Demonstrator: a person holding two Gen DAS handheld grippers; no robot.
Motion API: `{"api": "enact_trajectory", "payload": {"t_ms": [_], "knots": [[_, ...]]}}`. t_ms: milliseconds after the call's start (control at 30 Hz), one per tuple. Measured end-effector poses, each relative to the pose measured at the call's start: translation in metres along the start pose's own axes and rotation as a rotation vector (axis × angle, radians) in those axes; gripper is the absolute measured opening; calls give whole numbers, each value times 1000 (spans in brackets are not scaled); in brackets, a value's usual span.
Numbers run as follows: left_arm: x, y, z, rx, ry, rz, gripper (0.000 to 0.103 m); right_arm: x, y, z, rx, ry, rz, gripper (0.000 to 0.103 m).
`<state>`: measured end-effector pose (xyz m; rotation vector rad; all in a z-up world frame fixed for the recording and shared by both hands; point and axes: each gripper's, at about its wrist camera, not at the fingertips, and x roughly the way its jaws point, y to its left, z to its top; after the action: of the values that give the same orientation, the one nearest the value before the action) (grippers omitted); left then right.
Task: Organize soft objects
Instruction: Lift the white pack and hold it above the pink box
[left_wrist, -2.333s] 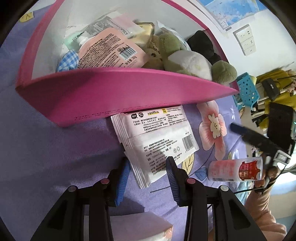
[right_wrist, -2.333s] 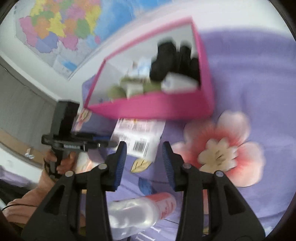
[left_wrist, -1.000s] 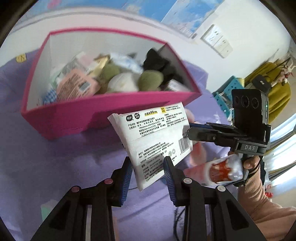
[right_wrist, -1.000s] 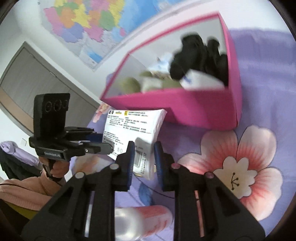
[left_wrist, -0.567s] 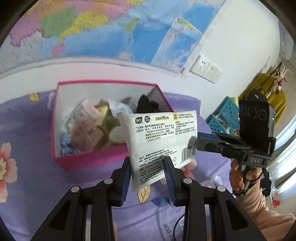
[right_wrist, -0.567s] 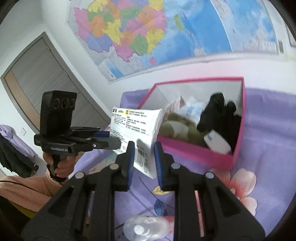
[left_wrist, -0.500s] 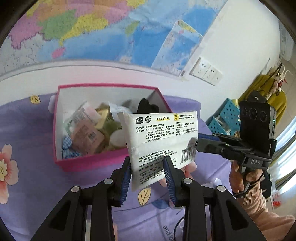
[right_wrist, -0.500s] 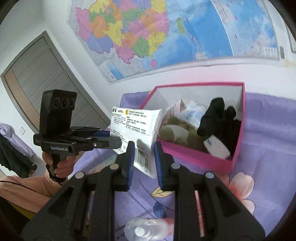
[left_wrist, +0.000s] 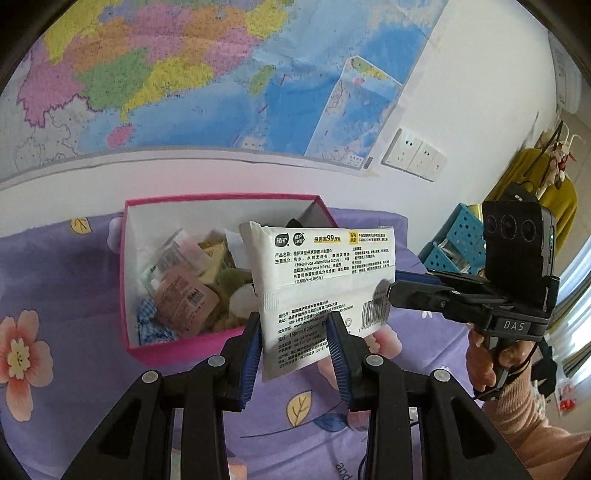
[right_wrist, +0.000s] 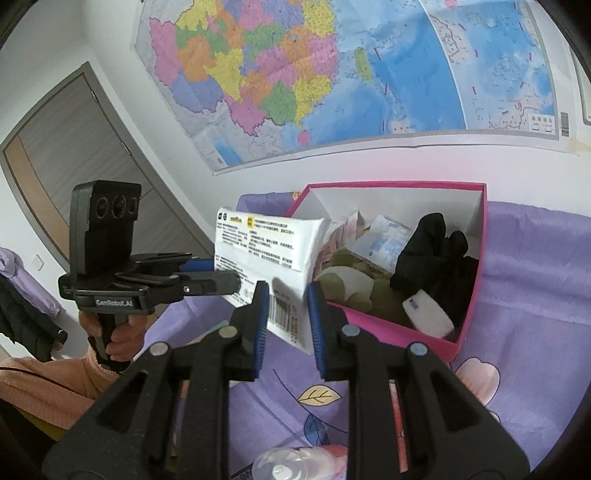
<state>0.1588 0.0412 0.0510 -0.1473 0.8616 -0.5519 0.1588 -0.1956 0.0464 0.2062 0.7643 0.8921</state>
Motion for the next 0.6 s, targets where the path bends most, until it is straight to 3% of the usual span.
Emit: {"api": "enact_trajectory", "payload": {"t_ms": [600], "knots": [[20,20,26,-25,-24,55,36,22,-17,34,27,-1,-36,24]]}}
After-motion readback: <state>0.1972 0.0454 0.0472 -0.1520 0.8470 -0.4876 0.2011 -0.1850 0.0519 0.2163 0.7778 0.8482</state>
